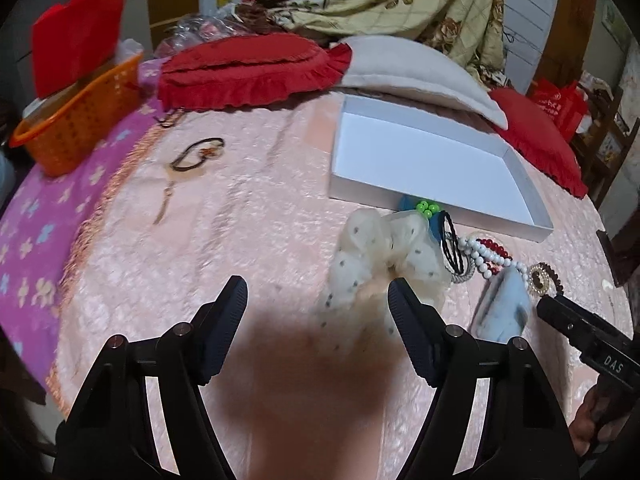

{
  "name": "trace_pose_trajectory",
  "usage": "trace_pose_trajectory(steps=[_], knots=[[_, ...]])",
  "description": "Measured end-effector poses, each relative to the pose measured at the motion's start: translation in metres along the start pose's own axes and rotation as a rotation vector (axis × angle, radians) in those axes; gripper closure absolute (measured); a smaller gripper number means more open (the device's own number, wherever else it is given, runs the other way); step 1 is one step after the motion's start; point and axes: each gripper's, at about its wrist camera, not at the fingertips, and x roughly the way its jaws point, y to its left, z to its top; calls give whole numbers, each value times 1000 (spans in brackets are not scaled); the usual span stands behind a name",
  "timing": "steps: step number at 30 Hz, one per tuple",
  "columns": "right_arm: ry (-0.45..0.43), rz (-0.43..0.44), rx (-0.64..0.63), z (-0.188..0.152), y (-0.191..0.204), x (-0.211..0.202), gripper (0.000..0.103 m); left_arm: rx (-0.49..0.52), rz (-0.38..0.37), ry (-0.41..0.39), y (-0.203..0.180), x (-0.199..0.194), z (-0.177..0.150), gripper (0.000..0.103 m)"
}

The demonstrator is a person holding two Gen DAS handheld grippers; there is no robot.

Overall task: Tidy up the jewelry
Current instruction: 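Grasp the cream scrunchie with the left tool while the right tool grasps the blue fuzzy clip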

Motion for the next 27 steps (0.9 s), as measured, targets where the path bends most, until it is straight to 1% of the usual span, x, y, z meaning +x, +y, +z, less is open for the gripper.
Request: trace_pose_trajectory(steps=[2, 5, 10, 11, 12, 13, 14, 15, 16, 17, 18, 19, 20, 21, 22, 23, 25, 27], knots=[[13, 2, 0, 5, 3, 6, 29, 1, -30, 19, -2, 11, 5, 30], [18, 4, 5, 7, 5, 8, 29, 0, -56, 54, -5, 29, 9, 30], [34, -6, 1, -2, 11, 15, 30, 0, -96, 109, -9, 53, 7, 30], [37, -9, -2, -4, 12, 17, 31, 0, -108, 117, -10, 57, 6, 35], [42, -10, -6, -5, 14, 20, 36, 5, -119, 123, -12, 61, 5, 42], [48, -11, -10, -6, 16, 22, 40, 11, -125, 134, -14, 64, 4, 63], [53, -14, -15, -6, 18, 24, 42, 17, -127, 150, -15, 67, 4, 82], [54, -23, -19, -6, 19, 26, 45, 17, -125, 159, -17, 69, 3, 90], [54, -37, -24, -6, 21, 27, 48, 13, -128, 159, -17, 67, 3, 93], [53, -43, -27, -6, 21, 28, 49, 8, -136, 154, -17, 65, 2, 93], [52, -45, -28, -6, 20, 29, 53, 3, -142, 145, -16, 60, 1, 93], [51, -47, -31, -6, 20, 29, 59, 0, -145, 138, -16, 55, 0, 93], [53, -45, -35, -6, 20, 29, 63, -2, -152, 127, -15, 47, -2, 93], [56, -36, -40, -7, 20, 29, 72, -4, -158, 120, -14, 40, -3, 93], [59, -30, -43, -8, 21, 29, 77, -4, -163, 111, -14, 34, -4, 93], [59, -23, -47, -9, 22, 27, 78, -4, -168, 99, -13, 27, -6, 93], [52, -17, -61, -11, 24, 22, 85, -4, -173, 75, -12, 11, -9, 93], [43, -13, -83, -13, 29, 17, 87, -3, -174, 51, -9, -4, -12, 93]])
